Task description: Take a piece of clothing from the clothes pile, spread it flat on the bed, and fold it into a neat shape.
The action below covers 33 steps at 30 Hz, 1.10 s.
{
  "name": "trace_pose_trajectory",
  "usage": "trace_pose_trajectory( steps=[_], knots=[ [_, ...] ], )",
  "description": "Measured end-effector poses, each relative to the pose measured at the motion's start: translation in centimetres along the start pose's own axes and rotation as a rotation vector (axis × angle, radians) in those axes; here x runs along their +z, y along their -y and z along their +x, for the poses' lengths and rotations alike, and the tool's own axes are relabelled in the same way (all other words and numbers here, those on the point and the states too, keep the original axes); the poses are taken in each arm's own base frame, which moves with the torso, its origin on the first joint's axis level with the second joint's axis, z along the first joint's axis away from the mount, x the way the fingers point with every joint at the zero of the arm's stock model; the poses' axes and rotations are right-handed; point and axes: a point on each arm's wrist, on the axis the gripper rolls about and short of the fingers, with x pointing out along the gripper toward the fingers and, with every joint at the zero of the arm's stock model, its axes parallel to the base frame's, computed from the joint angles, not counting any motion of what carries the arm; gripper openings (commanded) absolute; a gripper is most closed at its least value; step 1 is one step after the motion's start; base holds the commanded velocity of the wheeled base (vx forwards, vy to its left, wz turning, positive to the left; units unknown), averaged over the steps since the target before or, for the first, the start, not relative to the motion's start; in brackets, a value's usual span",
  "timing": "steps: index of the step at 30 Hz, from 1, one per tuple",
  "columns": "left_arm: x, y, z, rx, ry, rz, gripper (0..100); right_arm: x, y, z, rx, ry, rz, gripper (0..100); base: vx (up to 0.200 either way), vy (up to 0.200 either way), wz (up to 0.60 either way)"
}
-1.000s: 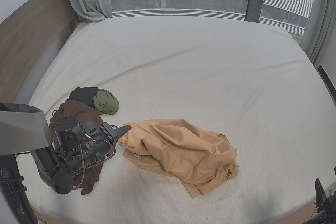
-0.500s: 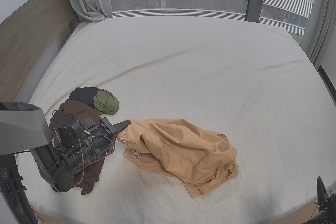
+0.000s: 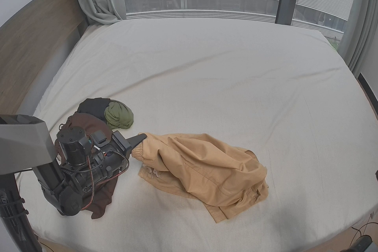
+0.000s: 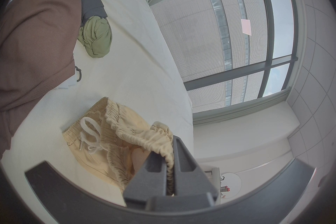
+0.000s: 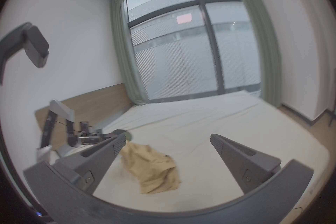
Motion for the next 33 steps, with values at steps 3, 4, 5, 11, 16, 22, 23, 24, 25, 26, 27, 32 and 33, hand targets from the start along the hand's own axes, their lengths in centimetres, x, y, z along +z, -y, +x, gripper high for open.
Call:
trace_pose_trajectory(
  steps=[3, 4, 5, 11, 16, 22, 23, 24, 25, 26, 27, 32, 33],
  knots=[
    [0.0, 0.1, -0.1, -0.001, 0.001, 0.001, 0, 0.9, 0.0, 2.0, 0.109, -0.079, 0.054, 100, 0.000, 0.000, 0.00],
    [0.0, 0.1, -0.1, -0.002, 0.002, 0.002, 0, 1.0, 0.0, 2.5, 0.133, -0.096, 0.064, 100, 0.000, 0.000, 0.00],
    [0.0, 0.1, -0.1, -0.002, 0.002, 0.002, 0, 1.3, 0.0, 3.3, 0.169, -0.121, 0.076, 100, 0.000, 0.000, 0.00],
    [0.0, 0.2, -0.2, -0.004, 0.001, 0.003, 0, 2.2, -0.2, 7.3, 0.281, -0.204, 0.112, 100, 0.000, 0.000, 0.00],
    [0.0, 0.4, -0.3, -0.009, 0.001, 0.004, 0, 1.8, -0.1, 10.5, 0.308, -0.263, 0.130, 100, 0.000, 0.000, 0.00],
    [0.0, 0.7, -0.3, -0.017, 0.001, 0.008, 0, 0.2, -0.1, 13.8, 0.332, -0.313, 0.142, 100, 0.000, 0.000, 0.00],
    [0.0, 0.7, -0.3, -0.017, 0.002, 0.008, 0, -0.1, -0.1, 14.1, 0.334, -0.323, 0.145, 100, 0.000, 0.000, 0.00],
    [0.0, 0.7, -0.4, -0.018, 0.002, 0.008, 0, -0.6, -0.1, 14.6, 0.336, -0.342, 0.149, 100, 0.000, 0.000, 0.00],
    [0.0, 0.7, -0.4, -0.019, 0.002, 0.008, 0, -1.1, -0.1, 15.0, 0.338, -0.360, 0.153, 100, 0.000, 0.000, 0.00],
    [0.0, 0.7, -0.4, -0.019, 0.003, 0.008, 0, -1.5, -0.1, 15.2, 0.338, -0.376, 0.157, 100, 0.000, 0.000, 0.00],
    [0.0, 0.7, -0.4, -0.019, 0.003, 0.008, 0, -2.0, -0.1, 15.6, 0.338, -0.391, 0.160, 100, 0.000, 0.000, 0.00],
    [0.1, 0.8, -0.4, -0.020, 0.003, 0.009, 0, -3.8, 0.0, 16.7, 0.335, -0.436, 0.170, 100, 0.000, 0.000, 0.00],
    [0.1, 0.8, -0.4, -0.020, 0.004, 0.009, 0, -4.3, 0.0, 16.9, 0.333, -0.450, 0.173, 100, 0.000, 0.000, 0.00]
  ],
)
